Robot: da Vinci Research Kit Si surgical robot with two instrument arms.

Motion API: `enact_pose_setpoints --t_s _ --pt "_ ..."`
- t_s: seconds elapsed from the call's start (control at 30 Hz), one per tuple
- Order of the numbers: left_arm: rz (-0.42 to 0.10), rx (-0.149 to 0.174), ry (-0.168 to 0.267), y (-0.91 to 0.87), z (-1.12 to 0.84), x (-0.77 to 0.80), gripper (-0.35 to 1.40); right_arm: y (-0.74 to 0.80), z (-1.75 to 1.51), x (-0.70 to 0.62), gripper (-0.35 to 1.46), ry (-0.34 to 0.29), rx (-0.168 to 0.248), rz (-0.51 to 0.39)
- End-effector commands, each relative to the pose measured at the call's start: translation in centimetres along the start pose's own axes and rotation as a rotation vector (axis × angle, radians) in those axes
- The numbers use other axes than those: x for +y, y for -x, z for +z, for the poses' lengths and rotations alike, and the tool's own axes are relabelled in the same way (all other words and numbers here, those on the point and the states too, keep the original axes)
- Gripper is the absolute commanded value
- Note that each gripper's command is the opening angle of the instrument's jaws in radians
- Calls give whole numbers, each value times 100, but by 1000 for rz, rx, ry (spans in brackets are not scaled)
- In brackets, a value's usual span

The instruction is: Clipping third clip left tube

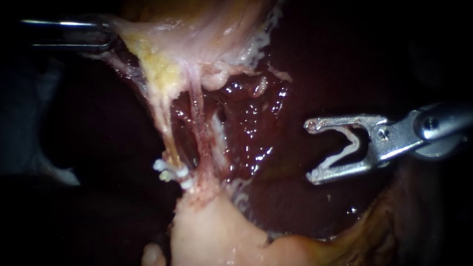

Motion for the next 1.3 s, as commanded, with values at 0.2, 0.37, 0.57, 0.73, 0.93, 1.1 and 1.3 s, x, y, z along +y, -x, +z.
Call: enact_pose_setpoints --t_s 0.2,0.37,0.57,0.73,0.93,1.1,1.3 --pt "-1 5 -10 2 4 5 -35 -14 20 -4 50 -20 11 26" --pt "-2 2 -3 4 7 11 -35 -34 49 -5 50 -39 55 150" --pt "-1 0 3 8 12 15 -35 -53 88 1 49 -45 118 267" --pt "-1 0 4 9 13 15 -35 -59 116 11 49 -44 141 316" --pt "-1 -1 6 10 15 16 -35 -57 147 19 49 -54 172 356" --pt "-1 -3 10 11 16 18 -35 -51 175 26 49 -68 179 363" --pt "-1 -3 10 11 16 19 -35 -42 191 35 49 -65 184 355"
